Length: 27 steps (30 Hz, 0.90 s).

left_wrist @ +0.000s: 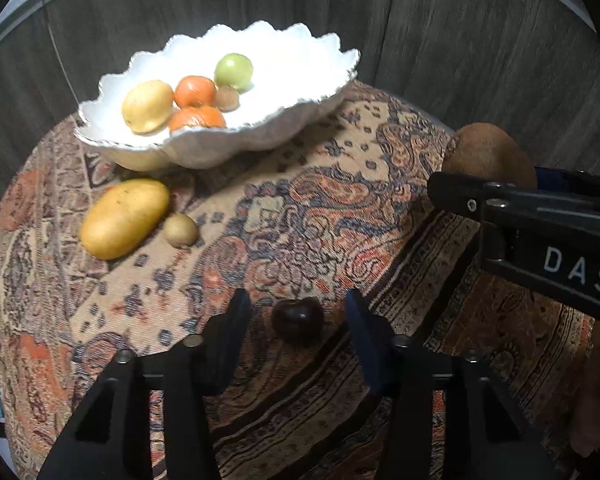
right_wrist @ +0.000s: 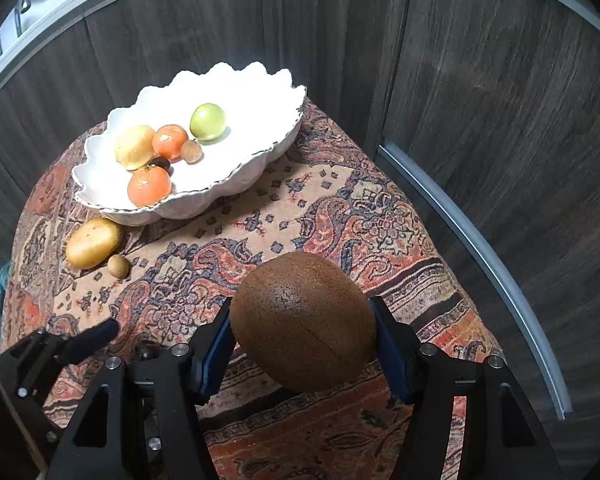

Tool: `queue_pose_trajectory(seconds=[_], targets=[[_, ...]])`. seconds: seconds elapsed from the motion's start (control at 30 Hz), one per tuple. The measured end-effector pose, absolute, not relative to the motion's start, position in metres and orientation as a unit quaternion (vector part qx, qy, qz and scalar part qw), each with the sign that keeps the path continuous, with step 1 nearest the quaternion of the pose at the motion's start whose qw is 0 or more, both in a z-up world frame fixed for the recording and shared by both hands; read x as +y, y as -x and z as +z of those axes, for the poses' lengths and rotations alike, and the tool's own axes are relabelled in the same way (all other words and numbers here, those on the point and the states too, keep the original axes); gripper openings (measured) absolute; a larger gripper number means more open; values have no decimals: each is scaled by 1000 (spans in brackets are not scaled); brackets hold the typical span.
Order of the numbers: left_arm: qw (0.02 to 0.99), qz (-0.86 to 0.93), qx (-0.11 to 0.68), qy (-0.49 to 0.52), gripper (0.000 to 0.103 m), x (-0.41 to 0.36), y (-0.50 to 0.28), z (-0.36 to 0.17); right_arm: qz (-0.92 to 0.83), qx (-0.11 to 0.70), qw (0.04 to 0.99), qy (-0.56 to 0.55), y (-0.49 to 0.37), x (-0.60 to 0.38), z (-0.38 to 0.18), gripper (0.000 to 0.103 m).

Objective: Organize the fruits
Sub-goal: 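Close the left tool on the second dark cherry while the right tool holds the kiwi, then carry the kiwi and cherry over the white bowl with both tools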

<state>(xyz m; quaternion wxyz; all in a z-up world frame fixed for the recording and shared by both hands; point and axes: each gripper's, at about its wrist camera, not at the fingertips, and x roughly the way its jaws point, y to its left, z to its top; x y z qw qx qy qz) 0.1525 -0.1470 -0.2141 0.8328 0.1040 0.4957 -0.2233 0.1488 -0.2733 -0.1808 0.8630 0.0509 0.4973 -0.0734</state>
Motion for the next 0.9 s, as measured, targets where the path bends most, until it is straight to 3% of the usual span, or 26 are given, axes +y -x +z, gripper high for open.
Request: queue_pose_trajectory(seconds=[0.17,0.9], targets=[[824,-231,505,-107,28,-151,-152,-221,-71,500,862,-50,-148,-273,-183,64],[842,-213,485,-96,27,-126,-165,-192,-59,495,866,-40,-152,-262,-173,64]])
